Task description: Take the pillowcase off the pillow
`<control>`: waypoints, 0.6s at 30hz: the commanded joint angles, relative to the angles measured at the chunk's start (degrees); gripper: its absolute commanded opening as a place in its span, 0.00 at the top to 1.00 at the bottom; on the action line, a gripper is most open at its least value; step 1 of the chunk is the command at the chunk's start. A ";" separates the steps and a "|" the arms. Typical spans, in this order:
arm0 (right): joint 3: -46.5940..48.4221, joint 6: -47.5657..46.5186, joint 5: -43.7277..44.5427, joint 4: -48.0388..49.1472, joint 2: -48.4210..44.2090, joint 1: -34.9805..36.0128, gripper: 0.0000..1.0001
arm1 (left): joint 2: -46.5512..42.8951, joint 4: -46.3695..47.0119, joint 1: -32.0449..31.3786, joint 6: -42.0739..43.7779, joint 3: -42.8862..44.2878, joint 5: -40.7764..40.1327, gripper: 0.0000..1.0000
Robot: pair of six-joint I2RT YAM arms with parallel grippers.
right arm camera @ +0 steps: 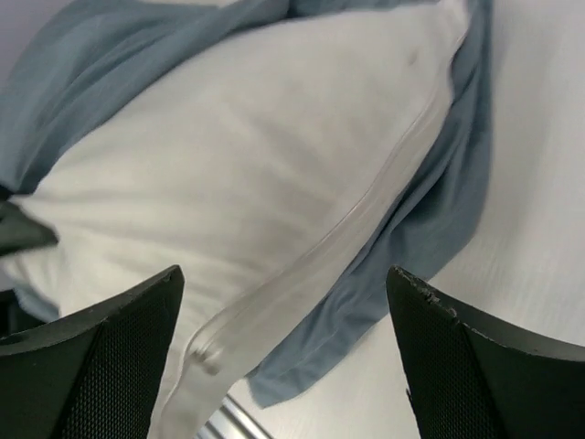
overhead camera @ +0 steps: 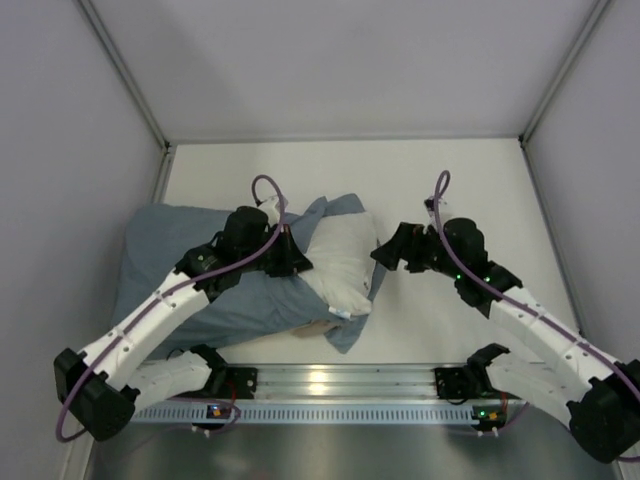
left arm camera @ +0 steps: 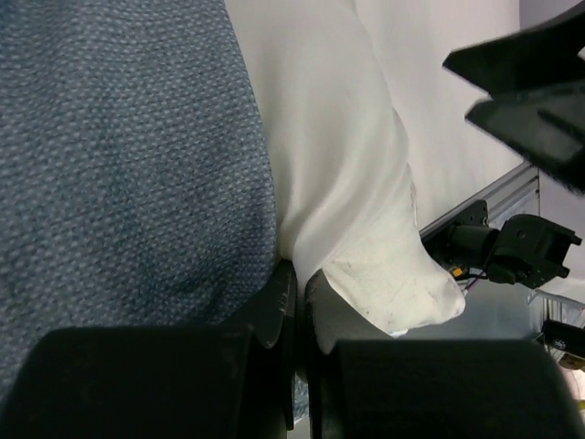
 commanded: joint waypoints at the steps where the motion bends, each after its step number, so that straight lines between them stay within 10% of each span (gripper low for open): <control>1: -6.10 5.27 -13.29 2.95 -4.10 -0.39 0.12 | 3.53 10.68 0.11 0.53 4.72 2.68 1.00; 18: -13.61 16.35 -19.59 17.95 -9.02 0.76 0.12 | 5.03 16.31 -2.79 -0.62 0.43 3.04 1.00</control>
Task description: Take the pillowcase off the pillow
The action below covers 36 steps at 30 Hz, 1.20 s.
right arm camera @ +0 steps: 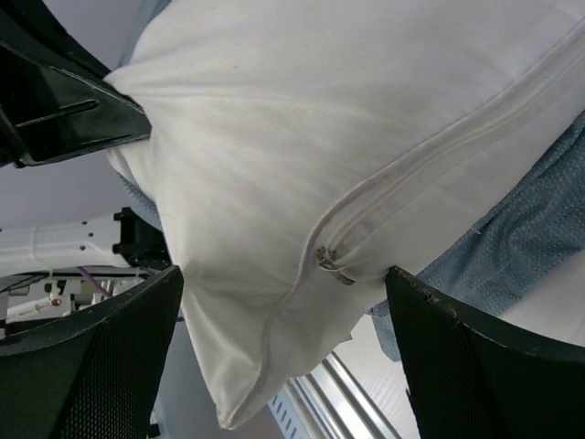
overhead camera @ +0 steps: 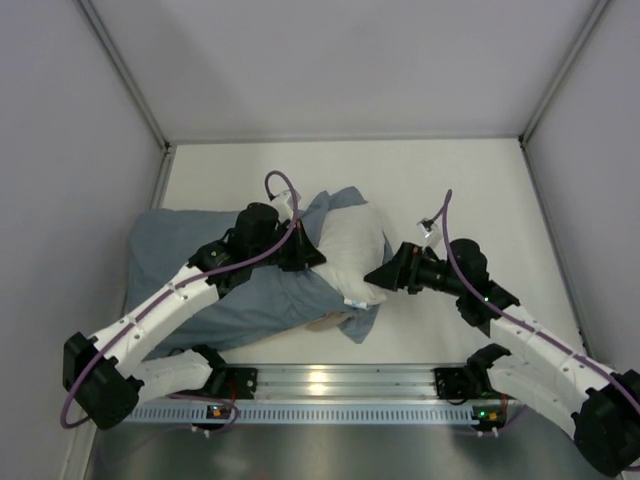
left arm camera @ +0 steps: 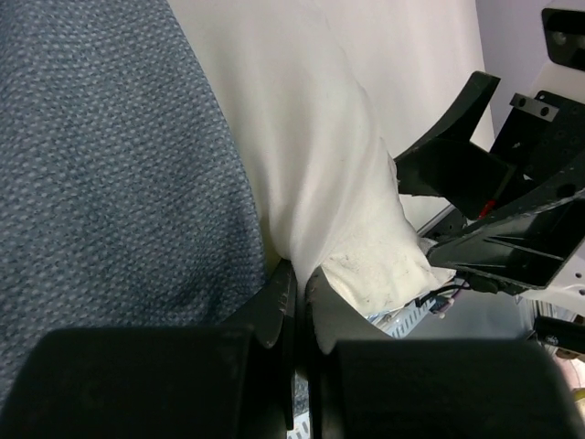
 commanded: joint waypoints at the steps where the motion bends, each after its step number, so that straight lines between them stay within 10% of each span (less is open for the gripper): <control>1: -0.40 3.00 -1.22 5.83 -2.91 0.32 0.12 | -0.65 6.35 -0.50 -0.66 -0.01 1.60 1.00; 14: -1.21 5.12 0.43 20.16 12.53 8.30 0.12 | 6.56 9.07 -5.86 -1.63 6.40 1.43 1.00; 20: 3.63 1.25 9.84 15.86 19.57 10.95 0.28 | 6.22 8.99 -9.38 -2.41 6.06 -1.21 1.00; 22: 3.72 1.16 13.08 16.56 20.46 10.87 0.42 | 4.64 8.90 -9.38 -2.51 5.00 -1.39 0.81; 25: 3.28 0.81 18.89 16.39 20.73 10.87 0.94 | 1.83 5.83 -9.38 -1.98 4.82 -3.32 0.36; 26: 3.46 0.11 19.77 15.86 20.56 10.78 1.00 | 1.03 2.52 -9.38 -1.80 5.17 -4.19 0.02; 36: 5.12 0.02 23.81 6.02 7.38 10.25 1.00 | -18.03 -11.32 -9.38 -10.32 0.52 -17.92 0.01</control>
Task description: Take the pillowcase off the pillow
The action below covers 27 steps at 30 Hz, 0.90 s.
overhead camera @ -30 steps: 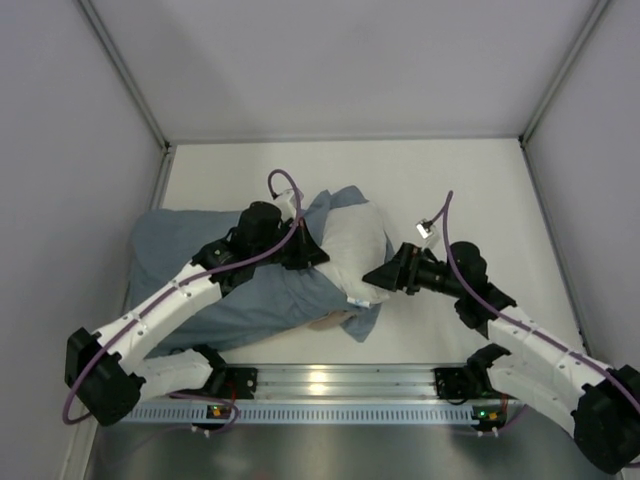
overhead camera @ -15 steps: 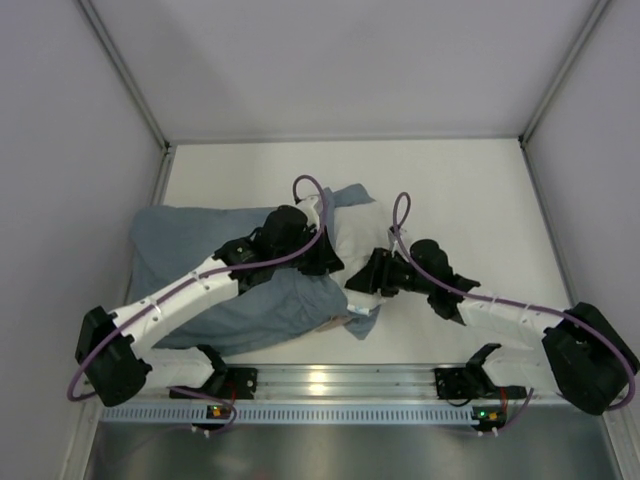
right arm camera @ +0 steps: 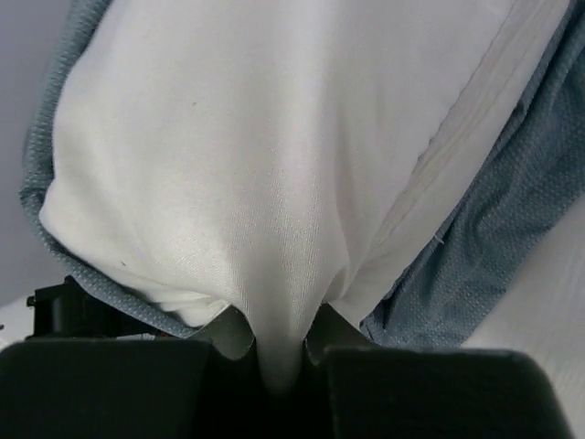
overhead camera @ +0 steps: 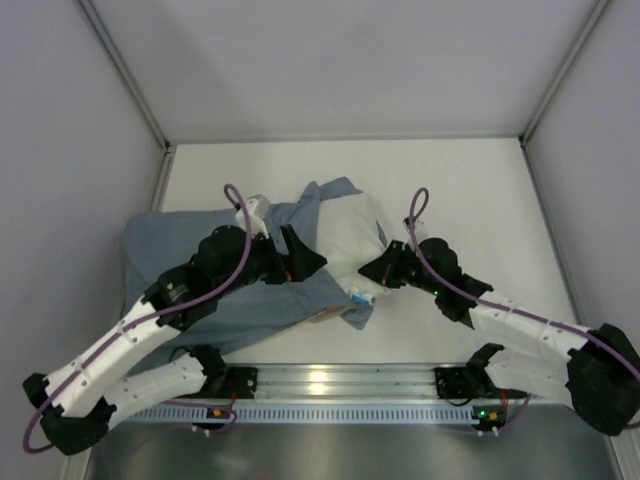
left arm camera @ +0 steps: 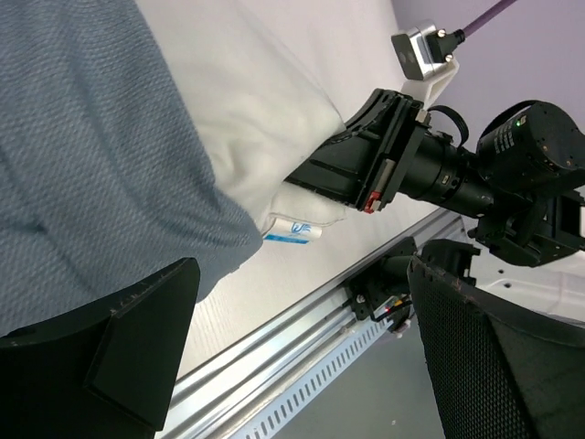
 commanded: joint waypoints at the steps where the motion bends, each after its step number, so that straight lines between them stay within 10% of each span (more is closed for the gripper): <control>1: 3.36 -0.33 4.59 -3.70 -7.27 0.04 1.00 | -5.74 -3.49 -0.15 -4.34 -3.00 -3.34 0.01; 21: 1.08 9.59 -0.16 2.25 -15.01 1.53 1.00 | -11.73 -4.64 -0.07 -9.87 -18.56 -6.94 0.12; 27: 2.48 9.16 2.83 -1.61 -15.89 5.40 1.00 | -8.56 8.62 -0.07 -11.81 -22.17 -0.87 0.14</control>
